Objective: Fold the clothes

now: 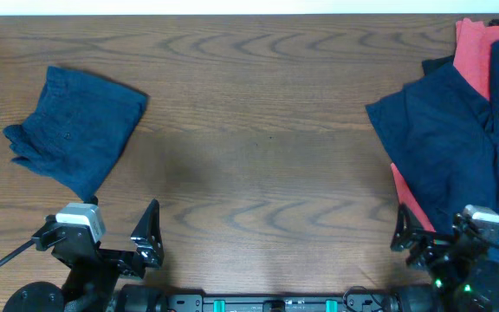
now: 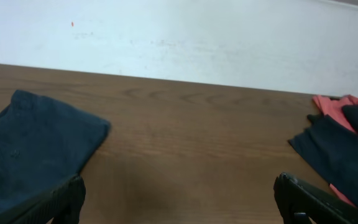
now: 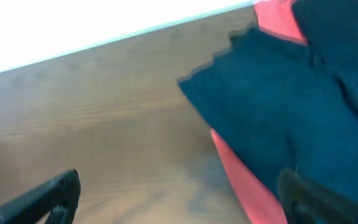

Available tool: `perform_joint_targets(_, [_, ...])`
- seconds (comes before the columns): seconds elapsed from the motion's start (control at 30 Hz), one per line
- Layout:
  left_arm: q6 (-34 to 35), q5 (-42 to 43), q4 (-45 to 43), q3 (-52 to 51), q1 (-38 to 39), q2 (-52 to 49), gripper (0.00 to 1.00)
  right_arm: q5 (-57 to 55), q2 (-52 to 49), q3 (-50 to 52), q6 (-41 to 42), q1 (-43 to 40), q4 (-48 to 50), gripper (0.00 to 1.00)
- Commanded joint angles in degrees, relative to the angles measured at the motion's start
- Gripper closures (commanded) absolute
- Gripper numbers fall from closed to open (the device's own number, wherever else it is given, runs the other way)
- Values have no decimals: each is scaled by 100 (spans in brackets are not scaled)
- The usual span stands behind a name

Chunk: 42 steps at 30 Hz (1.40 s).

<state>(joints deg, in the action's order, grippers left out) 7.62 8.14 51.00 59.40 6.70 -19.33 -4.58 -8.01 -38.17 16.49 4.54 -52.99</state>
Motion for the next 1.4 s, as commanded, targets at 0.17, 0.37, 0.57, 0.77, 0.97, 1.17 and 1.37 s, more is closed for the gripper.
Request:
perform_joint_targets(0.17, [-52, -72, -9, -15, -9, 4, 2, 549, 750, 2341, -1156, -208, 3036, 1])
perform_joint_targets(0.37, [-52, -72, -9, -15, -9, 4, 2, 872, 752, 3788, -1235, -212, 5112, 1])
perform_joint_targets(0.57, [-52, -70, -9, -15, -9, 4, 2, 697, 726, 3766, -1233, -212, 4850, 1])
perform_joint_targets(0.77, [-52, -72, -9, -15, -9, 4, 2, 697, 726, 3766, -1233, -212, 4850, 1])
perform_joint_targets(0.97, [-52, -70, -9, -15, -9, 4, 2, 697, 726, 3766, -1233, -212, 4850, 1])
perform_joint_targets(1.17, [-50, -72, -9, -15, -9, 4, 2, 697, 726, 3766, -1231, -212, 4850, 1])
perform_joint_targets(1.37, [-50, -70, -9, -15, -9, 4, 2, 697, 726, 3766, -1233, -212, 4850, 1])
